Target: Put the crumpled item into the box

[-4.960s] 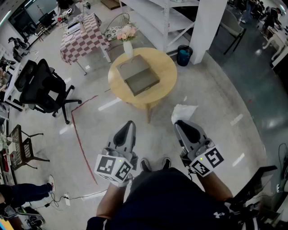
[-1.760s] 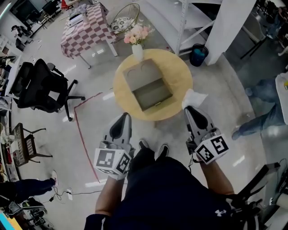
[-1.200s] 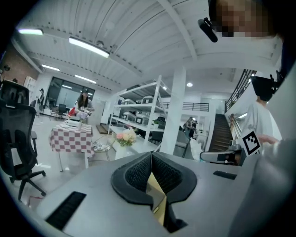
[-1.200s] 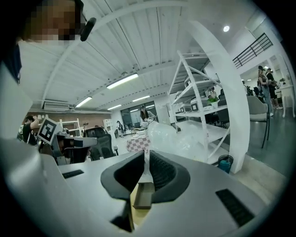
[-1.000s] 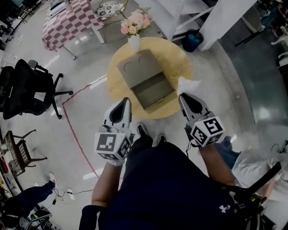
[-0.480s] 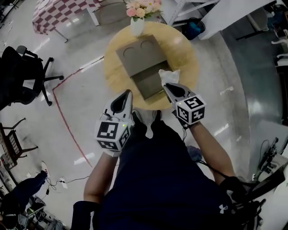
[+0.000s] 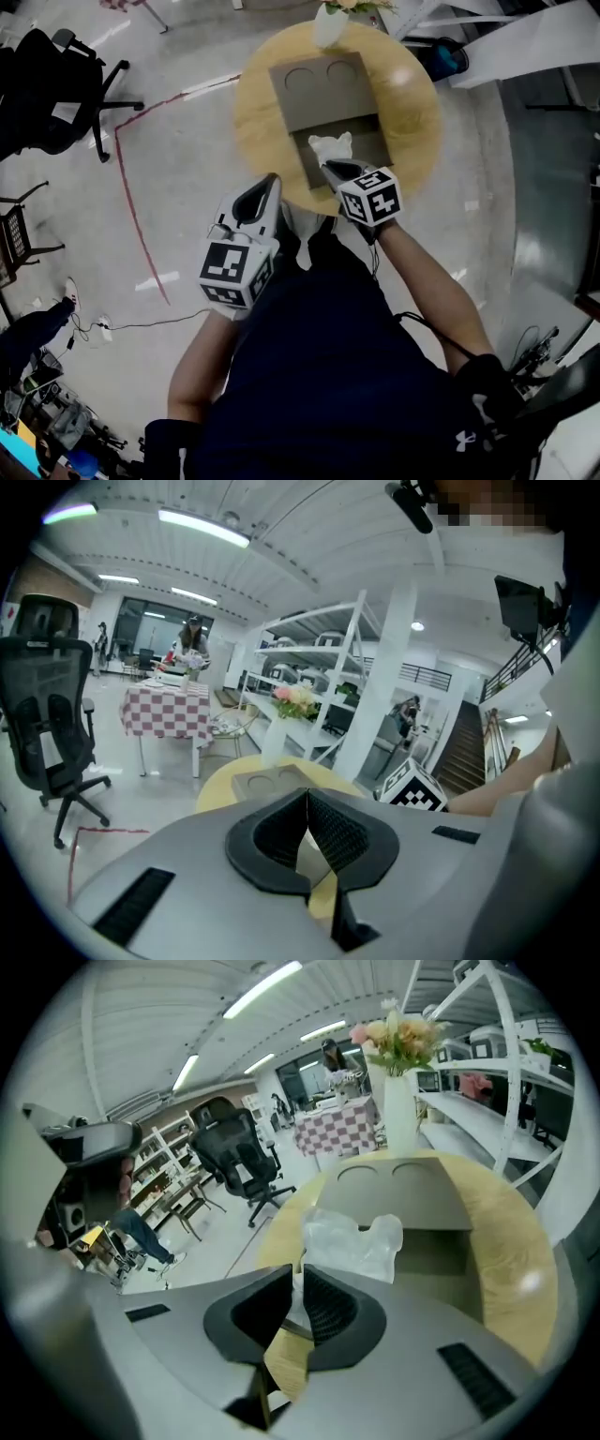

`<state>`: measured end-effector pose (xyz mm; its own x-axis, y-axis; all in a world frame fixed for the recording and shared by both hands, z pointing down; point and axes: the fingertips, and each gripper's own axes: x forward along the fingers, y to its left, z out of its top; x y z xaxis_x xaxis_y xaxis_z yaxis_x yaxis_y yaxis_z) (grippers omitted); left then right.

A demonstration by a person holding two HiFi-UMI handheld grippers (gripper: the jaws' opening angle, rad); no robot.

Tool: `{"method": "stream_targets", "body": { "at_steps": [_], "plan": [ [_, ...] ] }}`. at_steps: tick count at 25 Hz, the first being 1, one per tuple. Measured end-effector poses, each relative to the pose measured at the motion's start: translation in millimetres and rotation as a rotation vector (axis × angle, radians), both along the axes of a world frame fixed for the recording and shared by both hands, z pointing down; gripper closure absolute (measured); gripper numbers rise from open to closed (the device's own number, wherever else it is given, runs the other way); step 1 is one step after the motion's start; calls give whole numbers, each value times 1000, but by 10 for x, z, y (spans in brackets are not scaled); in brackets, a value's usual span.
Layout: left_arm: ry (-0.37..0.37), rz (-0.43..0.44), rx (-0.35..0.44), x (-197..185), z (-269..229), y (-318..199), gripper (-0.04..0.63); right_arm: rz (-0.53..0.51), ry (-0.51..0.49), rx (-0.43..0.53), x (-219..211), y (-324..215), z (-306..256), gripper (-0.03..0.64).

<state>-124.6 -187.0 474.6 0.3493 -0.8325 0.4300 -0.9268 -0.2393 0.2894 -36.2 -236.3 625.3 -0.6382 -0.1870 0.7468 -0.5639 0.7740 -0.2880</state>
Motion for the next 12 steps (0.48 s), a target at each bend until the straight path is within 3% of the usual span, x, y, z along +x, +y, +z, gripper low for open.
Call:
{"method": "stream_targets", "body": {
  "at_steps": [5,12],
  "plan": [
    [12,-89,-39,-370,101,70,578,-47,52,-60,-233,-56,276,581],
    [27,-152,-54,-560,169,32,578,-66,99,-165,-301,-71,581,581]
  ]
}}
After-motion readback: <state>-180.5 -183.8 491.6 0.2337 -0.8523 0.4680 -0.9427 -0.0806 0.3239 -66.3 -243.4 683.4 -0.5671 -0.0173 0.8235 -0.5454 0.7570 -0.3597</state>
